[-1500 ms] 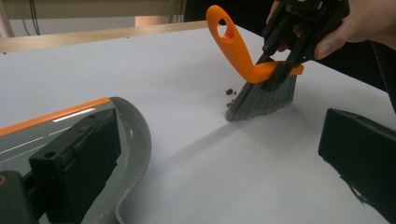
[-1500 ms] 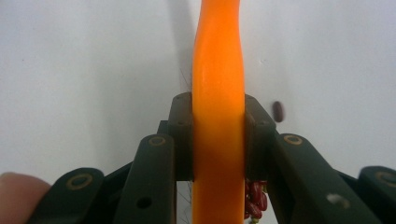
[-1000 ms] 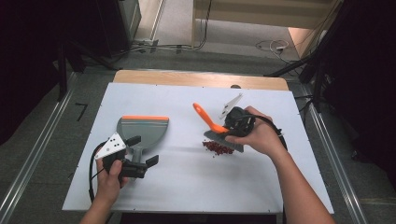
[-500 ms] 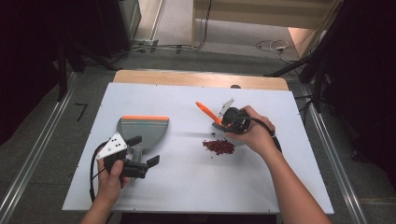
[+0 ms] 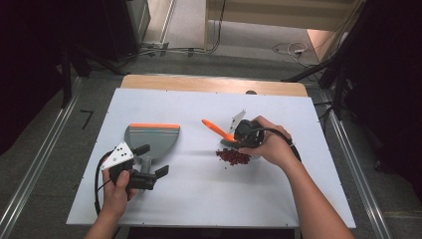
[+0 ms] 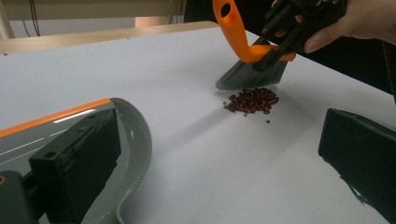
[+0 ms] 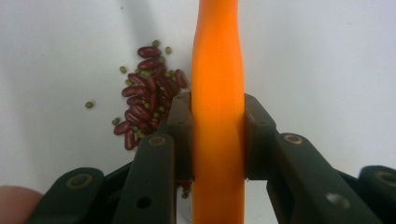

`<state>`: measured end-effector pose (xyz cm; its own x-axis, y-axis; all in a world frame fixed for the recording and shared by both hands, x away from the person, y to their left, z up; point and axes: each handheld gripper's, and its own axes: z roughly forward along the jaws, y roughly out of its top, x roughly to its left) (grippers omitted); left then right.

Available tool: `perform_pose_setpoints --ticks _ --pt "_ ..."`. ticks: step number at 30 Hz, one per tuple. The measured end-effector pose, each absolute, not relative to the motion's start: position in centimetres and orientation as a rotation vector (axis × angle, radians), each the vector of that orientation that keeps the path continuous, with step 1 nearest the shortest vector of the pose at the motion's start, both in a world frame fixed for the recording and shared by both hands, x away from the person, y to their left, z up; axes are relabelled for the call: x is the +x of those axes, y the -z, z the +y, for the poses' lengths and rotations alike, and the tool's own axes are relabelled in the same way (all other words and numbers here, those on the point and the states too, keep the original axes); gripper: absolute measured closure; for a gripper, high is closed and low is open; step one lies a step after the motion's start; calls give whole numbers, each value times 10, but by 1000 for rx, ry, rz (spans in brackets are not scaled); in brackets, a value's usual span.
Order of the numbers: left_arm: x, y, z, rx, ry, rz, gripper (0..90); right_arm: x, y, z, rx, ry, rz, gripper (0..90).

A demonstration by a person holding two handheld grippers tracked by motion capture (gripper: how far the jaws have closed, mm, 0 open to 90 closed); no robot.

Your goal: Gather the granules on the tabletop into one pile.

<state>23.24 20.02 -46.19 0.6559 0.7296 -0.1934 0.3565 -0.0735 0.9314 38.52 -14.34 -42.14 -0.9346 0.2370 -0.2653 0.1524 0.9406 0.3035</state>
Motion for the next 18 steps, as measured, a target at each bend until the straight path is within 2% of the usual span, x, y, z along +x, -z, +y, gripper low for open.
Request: perform_pose_setpoints --ticks 8,13,18 --pt "233 463 199 1686 -387 894 0 361 400 -141 444 -540 2876 689" --pt "233 462 198 1684 -386 891 0 349 414 -123 419 -548 3027 689" --pt "232 462 198 1685 -387 889 0 356 431 -113 380 -495 3059 689"
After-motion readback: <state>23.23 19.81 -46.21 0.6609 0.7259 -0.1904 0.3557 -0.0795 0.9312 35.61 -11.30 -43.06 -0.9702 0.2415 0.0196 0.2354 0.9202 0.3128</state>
